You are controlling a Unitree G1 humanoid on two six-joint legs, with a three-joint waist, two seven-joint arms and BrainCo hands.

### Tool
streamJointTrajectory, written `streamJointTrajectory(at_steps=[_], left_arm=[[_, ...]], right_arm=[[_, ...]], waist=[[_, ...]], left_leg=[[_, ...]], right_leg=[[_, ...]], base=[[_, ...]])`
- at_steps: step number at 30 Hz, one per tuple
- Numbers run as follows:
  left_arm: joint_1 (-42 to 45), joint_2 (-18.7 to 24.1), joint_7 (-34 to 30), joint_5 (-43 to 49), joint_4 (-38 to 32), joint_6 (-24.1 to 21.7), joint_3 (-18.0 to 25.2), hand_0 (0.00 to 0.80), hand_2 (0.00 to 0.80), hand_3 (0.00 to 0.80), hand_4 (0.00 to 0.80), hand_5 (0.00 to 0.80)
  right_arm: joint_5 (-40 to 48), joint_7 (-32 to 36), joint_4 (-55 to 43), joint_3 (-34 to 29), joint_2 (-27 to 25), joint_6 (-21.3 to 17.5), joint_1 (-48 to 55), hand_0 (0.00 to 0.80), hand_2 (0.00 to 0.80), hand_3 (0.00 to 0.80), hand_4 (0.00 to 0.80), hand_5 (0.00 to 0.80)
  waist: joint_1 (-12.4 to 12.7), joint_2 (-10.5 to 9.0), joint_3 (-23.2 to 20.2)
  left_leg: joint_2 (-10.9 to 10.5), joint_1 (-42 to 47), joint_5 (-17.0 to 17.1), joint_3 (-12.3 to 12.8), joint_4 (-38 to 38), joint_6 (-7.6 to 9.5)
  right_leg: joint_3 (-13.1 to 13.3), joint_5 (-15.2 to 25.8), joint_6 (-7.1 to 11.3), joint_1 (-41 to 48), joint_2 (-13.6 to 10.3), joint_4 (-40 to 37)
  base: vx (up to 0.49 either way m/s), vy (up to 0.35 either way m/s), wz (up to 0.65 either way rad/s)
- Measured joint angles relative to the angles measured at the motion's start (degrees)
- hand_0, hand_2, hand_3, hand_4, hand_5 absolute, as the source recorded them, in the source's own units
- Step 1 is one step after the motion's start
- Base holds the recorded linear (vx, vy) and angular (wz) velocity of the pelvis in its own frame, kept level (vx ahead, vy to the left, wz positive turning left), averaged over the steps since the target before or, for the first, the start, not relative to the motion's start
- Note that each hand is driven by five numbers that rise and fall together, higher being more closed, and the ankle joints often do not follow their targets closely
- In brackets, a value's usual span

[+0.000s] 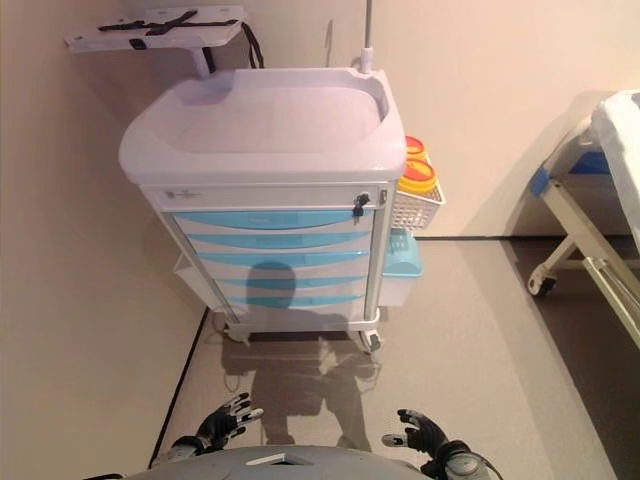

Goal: Open the drawer and pick up the medicine

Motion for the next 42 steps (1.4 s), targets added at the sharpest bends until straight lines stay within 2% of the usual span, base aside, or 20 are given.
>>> streamJointTrajectory(at_steps=[5, 10, 12, 16, 18, 21, 23, 24, 28, 31, 36, 39, 42], left_arm=[[0.1, 0.1, 0.4, -2.7, 0.1, 0.9, 1.8, 0.000, 0.000, 0.000, 0.000, 0.000], [0.2, 0.0, 0.4, -5.8, 1.0, 0.8, 3.6, 0.000, 0.000, 0.000, 0.000, 0.000], [0.2, 0.0, 0.4, -7.4, 1.0, 0.8, 3.7, 0.000, 0.000, 0.000, 0.000, 0.000], [-0.6, -0.1, 0.1, -10.3, 1.1, -0.9, 4.1, 0.000, 0.000, 0.000, 0.000, 0.000], [-2.8, 0.0, -0.1, -12.3, 1.1, -1.9, 4.1, 0.000, 0.000, 0.000, 0.000, 0.000], [-6.1, 0.0, -0.2, -15.2, 0.9, -2.2, 4.1, 0.000, 0.000, 0.000, 0.000, 0.000], [-8.1, 0.1, -0.6, -18.6, 0.0, -3.1, 4.1, 0.000, 0.000, 0.000, 0.000, 0.000], [-9.0, 0.2, -0.9, -20.2, -1.1, -3.3, 4.1, 0.000, 0.000, 0.000, 0.000, 0.000], [-14.8, 0.5, -0.8, -26.7, -6.8, -5.9, 4.2, 0.000, 0.000, 0.000, 0.000, 0.000], [-19.0, 1.6, -0.8, -33.4, -12.0, -8.6, 4.3, 0.000, 0.000, 0.000, 0.000, 0.000], [-28.7, 4.8, -2.7, -42.7, -13.9, -11.7, 5.0, 0.000, 0.000, 0.000, 0.000, 0.000], [-34.6, 6.9, -5.7, -46.9, -15.1, -12.6, 6.3, 0.000, 0.000, 0.000, 0.000, 0.000], [-39.4, 10.3, -7.8, -52.9, -16.4, -12.9, 6.4, 0.000, 0.000, 0.000, 0.000, 0.000]], right_arm=[[2.0, 0.2, 0.0, -0.6, -0.2, -1.1, 0.6, 0.000, 0.000, 0.000, 0.000, 0.000], [2.7, 0.1, 0.0, -2.8, -0.9, -1.8, 1.0, 0.000, 0.000, 0.000, 0.000, 0.000], [4.1, -0.1, 0.0, -2.8, -1.5, -1.8, 1.0, 0.000, 0.000, 0.000, 0.000, 0.000], [6.3, -0.3, 0.2, -2.8, -2.6, -3.2, -0.2, 0.000, 0.000, 0.000, 0.000, 0.000], [8.5, -0.5, 0.2, -2.8, -2.7, -4.3, -2.5, 0.000, 0.000, 0.000, 0.000, 0.000], [9.9, -1.5, -0.2, -2.8, -2.3, -5.1, -6.2, 0.000, 0.000, 0.000, 0.000, 0.000], [10.5, -2.1, -1.3, -2.8, -2.0, -5.7, -7.8, 0.000, 0.000, 0.000, 0.000, 0.000], [10.6, -2.4, -2.0, -2.8, -2.0, -5.8, -8.3, 0.000, 0.000, 0.000, 0.000, 0.000], [11.0, -3.1, -2.9, -2.8, -1.8, -5.7, -9.7, 0.000, 0.000, 0.000, 0.000, 0.000], [11.0, -3.8, -3.8, -2.5, -1.2, -5.4, -10.6, 0.000, 0.000, 0.000, 0.000, 0.000], [12.1, -4.5, -4.5, -0.9, -1.3, -5.2, -13.3, 0.000, 0.000, 0.000, 0.000, 0.000], [13.4, -5.2, -5.9, 0.4, -1.6, -5.2, -14.4, 0.000, 0.000, 0.000, 0.000, 0.000], [15.6, -5.3, -7.9, 2.3, -1.8, -5.2, -14.2, 0.000, 0.000, 0.000, 0.000, 0.000]], waist=[[-0.1, 0.58, 0.1], [-0.2, 2.08, 1.1], [-0.2, 2.91, 2.1], [-0.1, 3.34, 4.2], [0.0, 3.31, 7.1], [0.0, 1.43, 11.8], [-0.1, -0.23, 13.9], [-0.1, -0.79, 15.2], [-0.6, -2.70, 19.6], [-1.3, -4.38, 21.7], [-3.4, -6.83, 24.0], [-4.6, -7.54, 26.1], [-5.1, -8.13, 26.3]], left_leg=[[-0.1, -0.6, 0.0, -0.6, 0.1, -0.04], [-0.2, -1.9, 0.1, -0.6, 0.2, -0.04], [-0.2, -2.7, 0.3, -0.6, 0.2, -0.01], [-0.1, -6.7, 0.5, -0.2, 1.6, -0.05], [0.0, -9.5, 0.5, 1.2, 3.2, 0.00], [-0.1, -11.2, 0.7, 3.0, 4.2, 0.13], [-0.2, -12.8, 0.1, 5.0, 5.3, 0.34], [-0.1, -13.6, -0.1, 5.7, 5.6, 0.19], [-0.7, -18.6, -0.9, 7.6, 10.3, 1.32], [-0.4, -23.0, -2.8, 9.0, 14.9, 1.59], [0.3, -29.2, -6.0, 8.7, 22.4, 2.04], [0.9, -31.7, -7.7, 9.0, 26.4, 2.60], [1.8, -35.4, -9.4, 9.3, 30.1, 2.83]], right_leg=[[-0.8, 0.1, -0.09, 0.0, -0.1, -0.5], [-0.9, 0.1, -0.07, -1.4, -0.2, -0.4], [-1.0, 0.1, -0.08, -2.3, -0.2, -0.1], [-0.9, 0.1, -0.15, -7.0, -0.3, 1.9], [-0.9, 0.1, -0.23, -10.4, -0.5, 4.4], [-0.7, 0.0, -0.43, -14.0, -0.7, 7.3], [0.7, -0.6, -0.19, -17.3, -0.9, 10.2], [0.9, -0.7, -0.22, -18.7, -1.2, 11.5], [3.6, -0.5, -0.31, -24.5, -1.8, 15.6], [5.4, -0.5, -0.37, -28.6, -1.7, 17.8], [8.0, 1.1, 0.03, -32.6, -0.6, 18.5], [8.7, 1.9, 0.51, -33.5, -0.2, 18.4], [9.7, 2.8, 0.88, -35.9, 0.4, 18.5]], base=[[0.038, 0.044, 0.07], [0.028, 0.067, 0.01], [-0.018, 0.050, 0.00], [-0.144, 0.009, -0.05], [-0.109, 0.059, -0.22], [-0.058, 0.087, -0.32], [-0.048, 0.070, -0.47], [-0.073, 0.047, -0.37], [-0.082, 0.022, -0.30], [-0.077, 0.019, -0.25], [-0.062, 0.007, -0.29], [-0.062, -0.009, -0.16], [-0.037, -0.017, -0.18]])
